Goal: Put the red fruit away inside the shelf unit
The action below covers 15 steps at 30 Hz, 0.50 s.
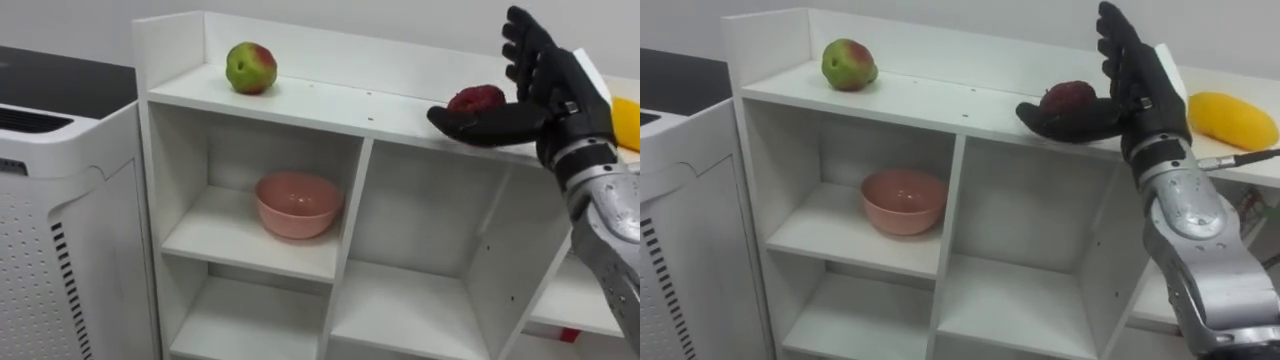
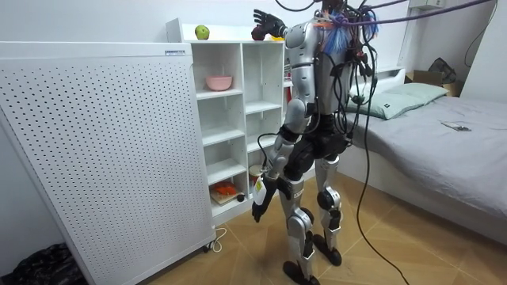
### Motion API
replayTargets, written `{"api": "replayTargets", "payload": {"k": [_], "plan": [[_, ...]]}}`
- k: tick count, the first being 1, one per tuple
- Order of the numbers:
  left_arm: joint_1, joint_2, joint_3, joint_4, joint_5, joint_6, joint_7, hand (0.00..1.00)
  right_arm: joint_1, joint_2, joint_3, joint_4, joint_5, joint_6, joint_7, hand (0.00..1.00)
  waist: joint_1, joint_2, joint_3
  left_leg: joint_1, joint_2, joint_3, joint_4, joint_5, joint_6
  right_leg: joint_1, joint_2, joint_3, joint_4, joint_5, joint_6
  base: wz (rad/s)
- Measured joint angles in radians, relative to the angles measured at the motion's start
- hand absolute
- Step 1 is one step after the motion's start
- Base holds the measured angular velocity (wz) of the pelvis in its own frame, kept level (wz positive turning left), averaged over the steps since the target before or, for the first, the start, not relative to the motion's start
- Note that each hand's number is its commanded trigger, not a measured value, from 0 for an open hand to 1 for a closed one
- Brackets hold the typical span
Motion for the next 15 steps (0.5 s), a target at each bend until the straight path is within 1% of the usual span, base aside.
{"api": "replayTargets", "payload": {"k": [7, 9, 10, 15], "plan": [[-0.004, 0.001, 0.000, -0.001, 0.001, 0.005, -0.001, 0.00, 0.000, -0.008, 0.000, 0.025, 0.002, 0.002, 0.039, 0.00, 0.004, -0.009, 0.0002, -0.001, 0.001, 0.000, 0.000, 0.000, 0.000, -0.001, 0.001, 0.000, 0.001, 0.000, 0.000, 0.00], [-0.006, 0.002, 0.000, -0.001, 0.000, 0.006, 0.001, 0.00, 0.000, -0.008, 0.000, 0.026, 0.005, 0.002, 0.047, 0.80, 0.000, -0.013, 0.0011, -0.001, 0.001, 0.000, 0.000, 0.000, 0.000, -0.001, 0.001, 0.000, 0.000, 0.000, 0.000, 0.00], [-0.007, 0.003, 0.000, 0.000, -0.001, 0.006, 0.001, 0.00, 0.000, -0.008, 0.000, 0.026, 0.005, 0.002, 0.047, 1.00, -0.001, -0.016, 0.0025, -0.002, 0.001, 0.000, 0.000, 0.000, 0.000, -0.001, 0.001, 0.000, 0.001, 0.000, 0.000, 0.00], [-0.007, 0.005, -0.001, 0.004, -0.009, 0.012, 0.002, 0.00, 0.000, -0.008, 0.000, 0.026, 0.004, 0.002, 0.047, 1.00, -0.001, -0.020, 0.0033, -0.002, 0.000, 0.000, 0.000, 0.000, 0.000, -0.002, 0.000, 0.000, 0.001, 0.000, 0.000, 0.00]]}}
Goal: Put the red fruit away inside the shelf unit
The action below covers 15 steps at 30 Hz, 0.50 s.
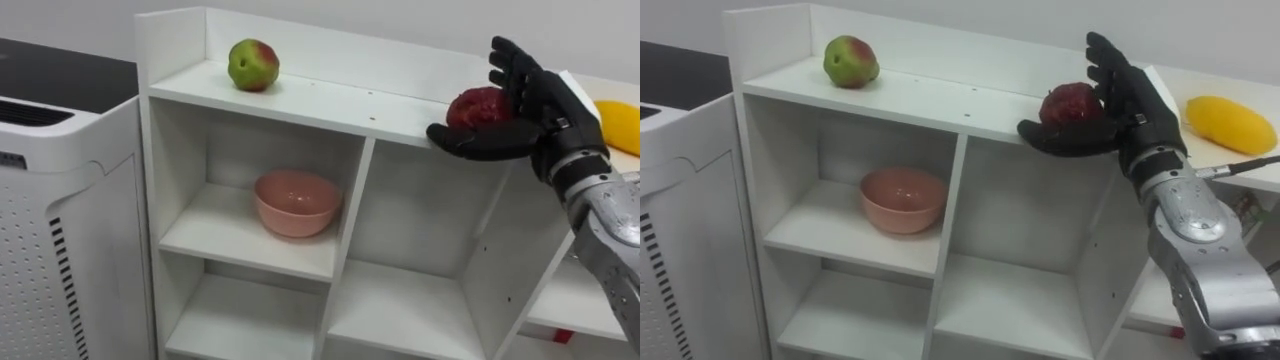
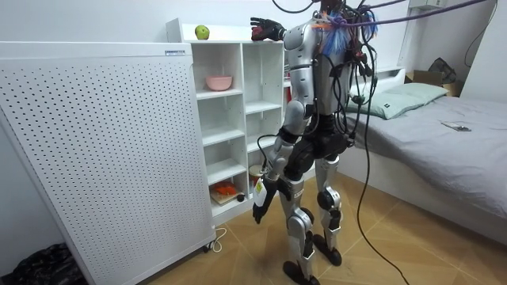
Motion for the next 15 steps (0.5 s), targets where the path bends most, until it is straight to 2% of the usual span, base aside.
{"api": "replayTargets", "payload": {"k": [15], "plan": [[-0.009, 0.000, 0.000, 0.006, 0.000, 0.008, 0.000, 0.00, 0.000, 0.000, 0.000, -0.002, -0.003, 0.001, 0.001, 1.00, 0.000, 0.004, 0.0005, -0.001, 0.000, 0.000, 0.002, 0.000, 0.000, -0.001, 0.000, 0.004, 0.000, 0.000, 0.000, 0.00]]}}
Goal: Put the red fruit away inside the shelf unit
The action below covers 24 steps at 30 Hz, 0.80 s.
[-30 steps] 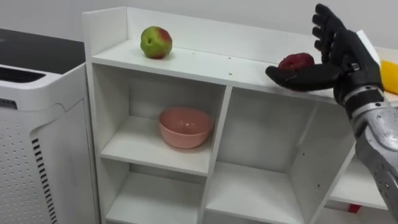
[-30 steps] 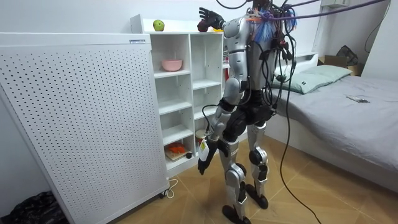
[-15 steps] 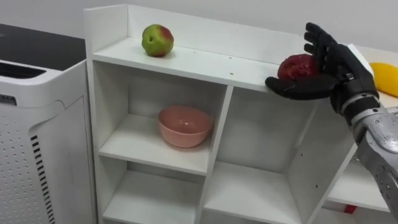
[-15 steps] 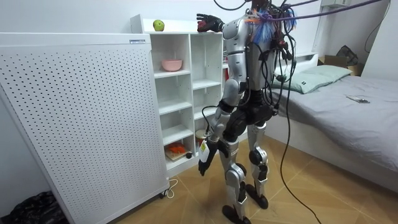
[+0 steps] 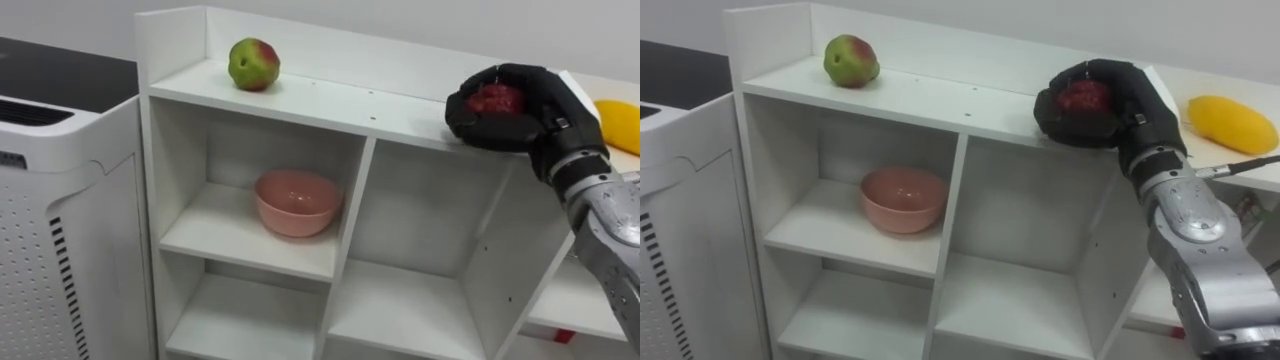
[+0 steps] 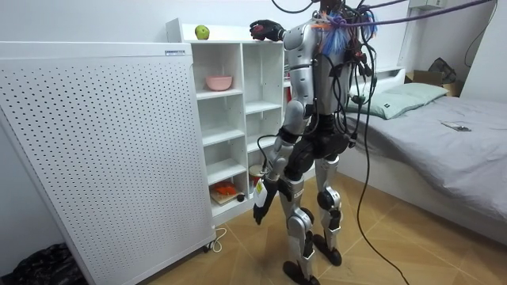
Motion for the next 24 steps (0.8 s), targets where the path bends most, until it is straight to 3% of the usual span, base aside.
{"api": "replayTargets", "payload": {"k": [12, 17, 24], "plan": [[-0.013, 0.000, -0.015, 0.005, -0.006, -0.004, 0.038, 0.00, 0.036, 0.000, 0.015, -0.098, -0.040, 0.010, 0.020, 1.00, -0.003, 0.022, -0.0071, 0.008, 0.000, 0.000, -0.004, 0.000, 0.000, 0.001, 0.002, 0.023, 0.001, 0.000, 0.000, -0.03], [-0.015, 0.003, -0.043, 0.036, -0.017, -0.027, 0.059, 0.00, 0.053, 0.002, 0.027, -0.175, 0.061, 0.010, 0.024, 1.00, -0.009, 0.024, -0.0059, -0.001, 0.002, 0.014, -0.002, 0.000, 0.000, -0.006, 0.002, 0.020, 0.001, 0.002, -0.003, -0.03], [-0.024, 0.005, -0.049, 0.061, -0.020, -0.027, 0.046, 0.00, 0.134, 0.003, 0.027, -0.356, 0.215, 0.009, 0.062, 1.00, -0.009, 0.028, -0.0032, 0.000, 0.005, 0.019, -0.003, 0.000, 0.000, -0.006, 0.004, 0.024, 0.001, 0.002, -0.004, 0.00]]}}
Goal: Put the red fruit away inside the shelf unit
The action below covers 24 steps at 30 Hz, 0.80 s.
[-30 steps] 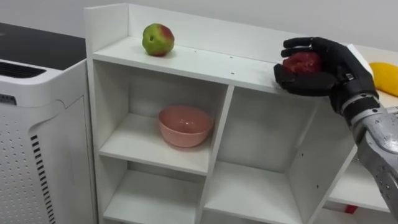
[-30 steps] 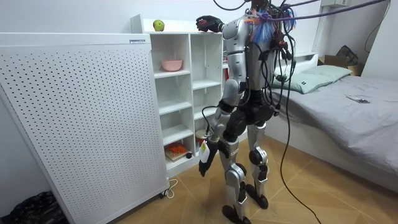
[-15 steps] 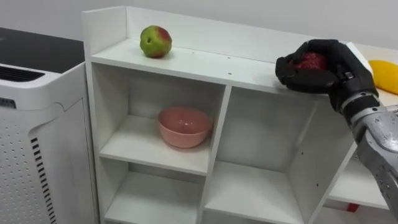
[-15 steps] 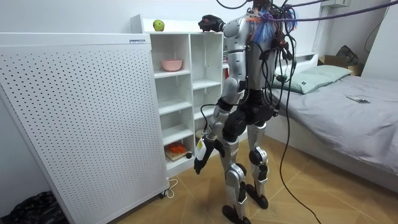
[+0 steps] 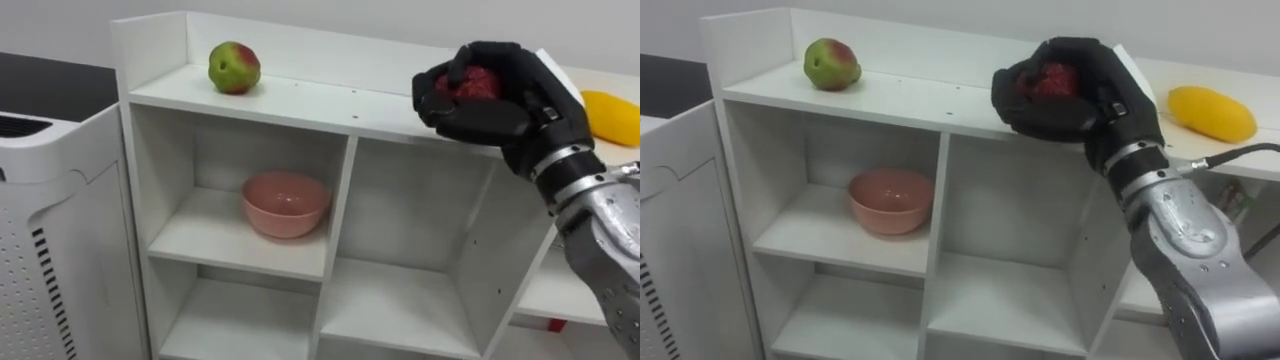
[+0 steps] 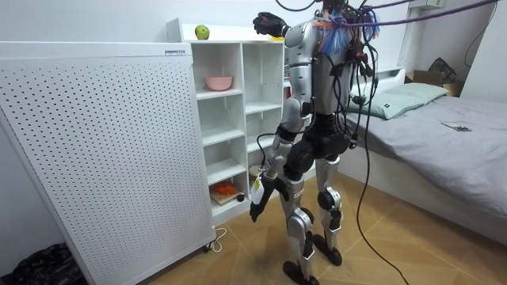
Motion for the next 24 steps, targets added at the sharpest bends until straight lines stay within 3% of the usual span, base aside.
{"api": "replayTargets", "payload": {"k": [4, 11, 13, 15, 17, 19, 20, 24], "plan": [[-0.007, 0.001, -0.012, 0.008, -0.009, 0.000, 0.002, 0.00, 0.082, 0.005, 0.017, -0.109, 0.053, 0.000, 0.053, 1.00, 0.004, 0.008, -0.0004, -0.003, 0.005, 0.004, -0.002, 0.000, 0.000, -0.002, 0.000, 0.003, 0.001, 0.000, 0.000, -0.02], [-0.005, 0.023, -0.082, 0.008, -0.046, -0.001, 0.029, 0.00, 0.107, 0.047, 0.080, -0.125, 0.109, 0.001, 0.090, 1.00, 0.003, 0.014, -0.0020, -0.014, 0.005, 0.011, 0.002, 0.001, -0.001, -0.016, 0.006, 0.019, 0.002, 0.003, -0.004, -0.05], [-0.006, 0.026, -0.104, 0.008, -0.059, -0.001, 0.033, 0.00, 0.113, 0.050, 0.091, -0.125, 0.146, 0.001, 0.103, 1.00, 0.004, 0.015, -0.0062, -0.029, 0.005, 0.009, 0.007, 0.001, -0.001, -0.031, 0.005, 0.015, 0.004, 0.004, -0.006, 0.00], [-0.007, 0.029, -0.127, 0.013, -0.059, -0.001, 0.045, 0.00, 0.126, 0.070, 0.092, -0.113, 0.163, -0.003, 0.108, 1.00, 0.004, 0.019, -0.0032, -0.035, 0.005, 0.009, 0.010, 0.001, -0.001, -0.033, 0.005, 0.013, 0.003, 0.006, -0.006, 0.02], [-0.015, 0.031, -0.148, 0.017, -0.060, 0.000, 0.048, 0.00, 0.160, 0.107, 0.107, -0.014, 0.245, -0.029, 0.122, 1.00, 0.003, 0.022, -0.0014, -0.045, 0.005, 0.009, 0.021, 0.001, -0.001, -0.034, 0.002, 0.001, 0.004, 0.007, -0.006, 0.12], [-0.036, 0.027, -0.159, 0.019, -0.060, -0.001, 0.047, 0.00, 0.182, 0.138, 0.107, 0.059, 0.263, -0.026, 0.123, 1.00, 0.005, 0.026, -0.0014, -0.081, 0.007, 0.008, 0.042, 0.001, -0.001, -0.068, -0.003, -0.003, 0.017, 0.007, -0.006, 0.11], [-0.049, 0.024, -0.171, 0.031, -0.062, -0.002, 0.048, 0.00, 0.184, 0.158, 0.107, 0.133, 0.279, -0.027, 0.132, 1.00, 0.004, 0.033, 0.0029, -0.111, 0.007, 0.006, 0.060, 0.000, -0.001, -0.096, -0.006, -0.007, 0.032, 0.008, -0.008, 0.00], [-0.098, 0.007, -0.188, 0.062, -0.123, -0.005, 0.052, 0.00, 0.216, 0.175, 0.111, 0.319, 0.314, -0.026, 0.131, 1.00, 0.012, 0.052, 0.0092, -0.209, 0.006, 0.006, 0.109, 0.002, 0.003, -0.197, -0.015, -0.005, 0.088, 0.008, -0.009, 0.00]]}}
